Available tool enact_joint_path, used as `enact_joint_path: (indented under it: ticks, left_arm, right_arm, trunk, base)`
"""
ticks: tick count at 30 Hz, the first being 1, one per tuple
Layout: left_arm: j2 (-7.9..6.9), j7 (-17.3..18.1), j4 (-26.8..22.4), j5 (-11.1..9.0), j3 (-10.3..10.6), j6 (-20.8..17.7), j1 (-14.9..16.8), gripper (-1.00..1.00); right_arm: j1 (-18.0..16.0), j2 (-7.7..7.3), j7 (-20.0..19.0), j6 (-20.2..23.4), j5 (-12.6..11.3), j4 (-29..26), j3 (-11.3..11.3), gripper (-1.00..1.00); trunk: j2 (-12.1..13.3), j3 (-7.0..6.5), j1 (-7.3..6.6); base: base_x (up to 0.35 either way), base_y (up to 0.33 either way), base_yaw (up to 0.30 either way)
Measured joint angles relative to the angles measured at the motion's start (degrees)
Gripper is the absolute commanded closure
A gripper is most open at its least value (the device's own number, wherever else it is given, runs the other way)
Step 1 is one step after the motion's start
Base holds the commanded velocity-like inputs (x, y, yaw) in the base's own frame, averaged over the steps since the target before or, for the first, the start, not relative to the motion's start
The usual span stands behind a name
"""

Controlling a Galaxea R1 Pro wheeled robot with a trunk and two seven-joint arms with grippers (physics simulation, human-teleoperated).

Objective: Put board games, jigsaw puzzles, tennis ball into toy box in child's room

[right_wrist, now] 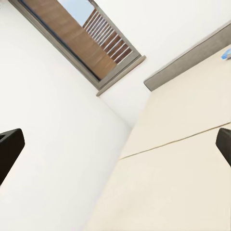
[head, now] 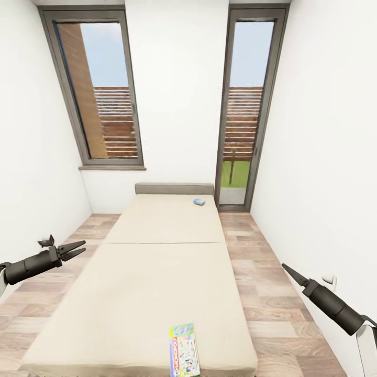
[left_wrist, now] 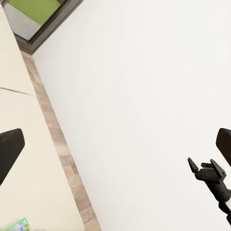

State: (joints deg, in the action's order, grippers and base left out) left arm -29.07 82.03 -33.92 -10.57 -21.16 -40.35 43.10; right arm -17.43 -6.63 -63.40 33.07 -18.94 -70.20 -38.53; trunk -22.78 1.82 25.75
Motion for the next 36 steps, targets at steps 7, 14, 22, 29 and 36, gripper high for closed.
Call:
enact_joint_path:
  ticks: [7,14,22,29,36]
  left_arm:
    - [-0.01,-0.01,0.02,-0.02,0.01,0.00,0.00,-1.00]
    - [-0.05,0.05,0.04,-0.04,0.01,0.00,0.02,-1.00]
    - [-0.04,0.04,0.04,-0.01,0.01,0.00,0.01,-1.00]
    - [-0.02,0.01,0.03,-0.05,0.01,0.00,0.01,-1.00]
    - [-0.01,-0.01,0.01,-0.05,0.01,0.00,0.02,-1.00]
  right_arm:
    - [0.00,0.09,0.04,-0.03,0.01,-0.03,-0.01,-1.00]
    - [-0.01,0.34,0.06,-0.03,0.06,-0.04,0.00,-1.00]
    - [-0.02,0.23,0.13,0.04,0.08,-0.03,0.00,-1.00]
    - [-0.02,0.34,0.55,0.07,0.42,-0.04,0.04,-1.00]
    - [-0.02,0.20,0.43,-0.02,0.08,-0.02,0.00,-1.00]
  trunk:
    - [-0.01,-0.35,-0.01]
    - [-0.04,-0.88,0.00]
    - [-0.05,-1.02,0.00]
    - [-0.05,-1.03,0.00]
    - [-0.04,-1.03,0.02]
  base:
    - [-0.033,0.067,-0.043]
    - [-0.087,0.103,-0.065]
    - [-0.012,0.042,-0.010]
    - [-0.001,0.080,-0.001]
    - [-0.120,0.080,0.000]
